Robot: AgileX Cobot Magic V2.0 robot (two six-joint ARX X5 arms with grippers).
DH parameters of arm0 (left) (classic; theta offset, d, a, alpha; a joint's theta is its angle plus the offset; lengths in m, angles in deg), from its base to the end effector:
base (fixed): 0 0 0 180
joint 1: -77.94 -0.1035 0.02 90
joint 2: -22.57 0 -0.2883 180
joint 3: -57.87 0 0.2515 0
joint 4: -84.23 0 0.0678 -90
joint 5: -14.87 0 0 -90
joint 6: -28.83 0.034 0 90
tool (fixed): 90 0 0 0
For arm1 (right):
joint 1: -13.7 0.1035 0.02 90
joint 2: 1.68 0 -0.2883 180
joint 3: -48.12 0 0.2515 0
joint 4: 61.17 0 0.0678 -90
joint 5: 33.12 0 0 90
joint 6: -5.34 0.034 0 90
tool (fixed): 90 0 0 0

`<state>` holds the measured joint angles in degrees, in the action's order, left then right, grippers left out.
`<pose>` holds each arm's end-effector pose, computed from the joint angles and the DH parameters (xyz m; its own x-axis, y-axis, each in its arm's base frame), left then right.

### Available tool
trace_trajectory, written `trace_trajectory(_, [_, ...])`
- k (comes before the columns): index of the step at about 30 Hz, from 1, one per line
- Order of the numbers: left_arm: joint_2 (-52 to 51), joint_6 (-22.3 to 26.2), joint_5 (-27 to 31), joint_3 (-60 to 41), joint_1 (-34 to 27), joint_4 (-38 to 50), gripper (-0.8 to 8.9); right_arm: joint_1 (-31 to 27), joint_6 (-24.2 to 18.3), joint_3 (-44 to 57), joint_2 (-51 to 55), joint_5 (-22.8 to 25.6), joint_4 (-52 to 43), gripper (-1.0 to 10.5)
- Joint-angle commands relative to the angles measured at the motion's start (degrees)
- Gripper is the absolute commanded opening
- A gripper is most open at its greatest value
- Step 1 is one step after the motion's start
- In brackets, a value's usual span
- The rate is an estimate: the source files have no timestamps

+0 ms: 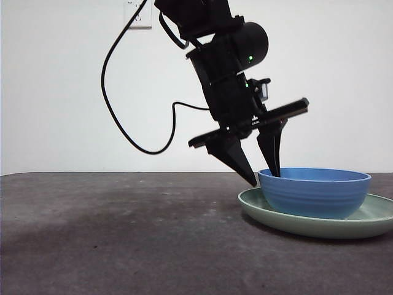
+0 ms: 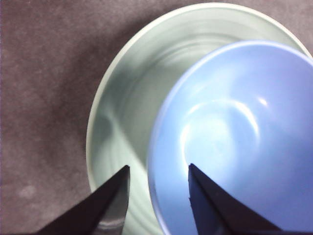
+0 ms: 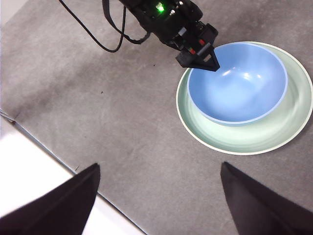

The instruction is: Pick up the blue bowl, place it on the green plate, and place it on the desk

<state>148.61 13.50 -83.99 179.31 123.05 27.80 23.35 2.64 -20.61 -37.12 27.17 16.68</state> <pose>0.3417 -0.3504 0.2277 0.2286 -0.4478 -0.8644 0.5626 0.7854 -0.2580 0.0610 0.0275 0.3404 0.5270 0.5923 -0.6094 -0.5258 0.7906 0.3138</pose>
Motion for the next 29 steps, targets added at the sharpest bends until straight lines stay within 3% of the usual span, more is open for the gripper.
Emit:
trace_trajectory(1, [-4.15,1.55,0.2,1.92,-0.44,0.44,1.96,0.09,0.42,-1.09,-0.26,0.15,-0.33,3.9])
trace_trajectory(13, [-23.56,5.62,0.22,1.92,-5.14,-1.11,1.95,0.09,0.33,-1.09,-0.26,0.15,-0.39,3.9])
trace_trajectory(20, [-33.66,8.92,0.31,0.61,-7.72,-6.82,1.95,0.09,0.28,-1.09,-0.28,0.17,-0.61,3.9])
trace_trajectory(29, [-49.83,12.24,-0.24,-18.47,-11.06,-5.64,1.95,0.09,0.15,-1.09,-0.28,0.17,-0.57,3.9])
